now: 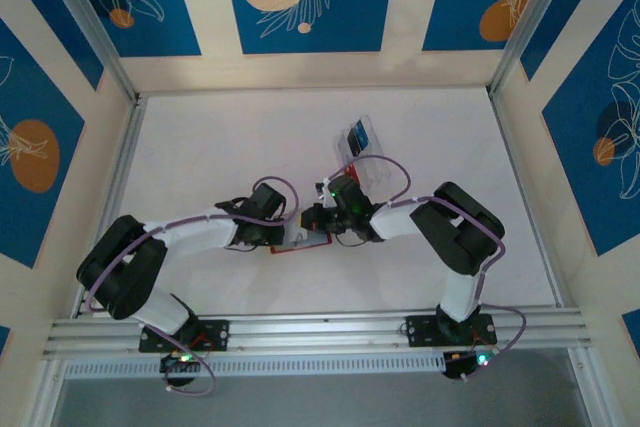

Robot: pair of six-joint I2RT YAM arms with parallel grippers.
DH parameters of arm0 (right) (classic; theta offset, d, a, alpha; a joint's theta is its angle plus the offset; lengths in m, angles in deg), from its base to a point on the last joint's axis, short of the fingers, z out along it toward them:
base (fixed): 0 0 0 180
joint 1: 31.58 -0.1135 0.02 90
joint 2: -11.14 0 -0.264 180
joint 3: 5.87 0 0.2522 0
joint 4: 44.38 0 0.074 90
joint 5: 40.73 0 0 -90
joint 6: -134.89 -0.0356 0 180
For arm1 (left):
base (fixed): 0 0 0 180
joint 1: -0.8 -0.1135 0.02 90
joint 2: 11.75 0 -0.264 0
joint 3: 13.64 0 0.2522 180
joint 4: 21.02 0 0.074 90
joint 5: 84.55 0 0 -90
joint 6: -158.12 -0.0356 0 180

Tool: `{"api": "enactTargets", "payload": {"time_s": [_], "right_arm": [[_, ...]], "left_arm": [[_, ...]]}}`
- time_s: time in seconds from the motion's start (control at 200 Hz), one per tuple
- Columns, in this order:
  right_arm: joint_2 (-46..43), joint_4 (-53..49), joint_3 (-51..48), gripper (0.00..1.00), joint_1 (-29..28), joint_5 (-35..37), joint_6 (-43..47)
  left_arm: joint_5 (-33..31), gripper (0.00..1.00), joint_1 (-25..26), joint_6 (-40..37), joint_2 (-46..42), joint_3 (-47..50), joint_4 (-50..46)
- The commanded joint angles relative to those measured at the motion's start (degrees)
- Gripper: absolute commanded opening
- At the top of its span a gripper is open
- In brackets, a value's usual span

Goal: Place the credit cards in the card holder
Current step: Insert the credit card into the card slot.

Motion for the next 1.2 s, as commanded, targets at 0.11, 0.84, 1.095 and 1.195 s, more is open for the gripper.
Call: {"api": "enactTargets", "payload": {"time_s": [0.11, 0.84, 1.095, 1.195], "right_arm": [[0.7, -3.7, -3.1, 0.00, -0.5, 0.0, -0.4], [5.8, -4.7, 1.2, 0.00, -1.6, -4.2, 0.7], [6.6, -7.2, 4.4, 0.03, -3.0, -4.2, 2.1], [5.2, -9.6, 4.3, 0.08, -3.0, -3.6, 2.9]], "left_arm": [[-1.0, 0.09, -0.5, 0.0, 2.1, 0.0, -3.3], [-0.8, 0.09, -0.5, 0.0, 2.4, -0.1, -3.3], [-1.1, 0.09, -0.5, 0.0, 1.9, 0.1, -3.2], [-1.1, 0.09, -0.5, 0.1, 1.9, 0.3, -3.0]]}}
